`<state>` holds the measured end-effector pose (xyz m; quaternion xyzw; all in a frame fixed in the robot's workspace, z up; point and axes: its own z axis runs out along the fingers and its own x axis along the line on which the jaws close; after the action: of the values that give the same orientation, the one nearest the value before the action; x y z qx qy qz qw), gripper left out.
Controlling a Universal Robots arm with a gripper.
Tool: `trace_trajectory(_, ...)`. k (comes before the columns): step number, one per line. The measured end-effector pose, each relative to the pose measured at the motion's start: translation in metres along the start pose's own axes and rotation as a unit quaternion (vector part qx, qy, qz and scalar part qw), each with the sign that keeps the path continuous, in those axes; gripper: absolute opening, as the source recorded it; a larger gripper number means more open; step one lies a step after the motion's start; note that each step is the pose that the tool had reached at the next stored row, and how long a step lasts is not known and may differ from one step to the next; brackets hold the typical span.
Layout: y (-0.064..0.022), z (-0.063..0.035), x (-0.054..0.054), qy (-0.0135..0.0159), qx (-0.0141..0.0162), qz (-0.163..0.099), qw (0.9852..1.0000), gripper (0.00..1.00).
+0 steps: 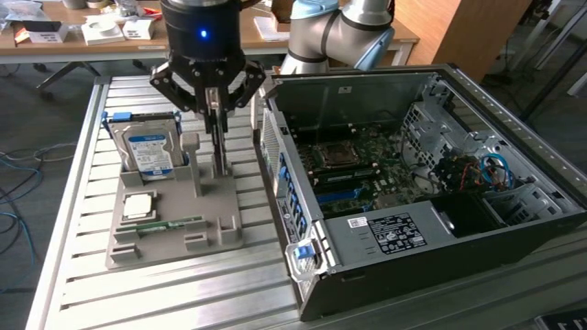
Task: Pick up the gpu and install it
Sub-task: 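Pick up the gpu and move the gpu toward the slot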
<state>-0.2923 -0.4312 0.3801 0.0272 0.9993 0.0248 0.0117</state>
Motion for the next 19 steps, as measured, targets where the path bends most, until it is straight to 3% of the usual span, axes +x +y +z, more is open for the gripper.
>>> trace_trajectory(5, 0.0009, -0.0183, 0.000, 0.0000, 0.0000, 0.000, 1.0000, 0.26)
trace_trajectory(11, 0.0017, -0.0337, -0.001, 0.0000, 0.0000, 0.000, 1.0000, 0.26)
trace_trajectory(19, 0.0018, -0.0360, -0.002, 0.0001, 0.0001, 0.000, 1.0000, 0.26)
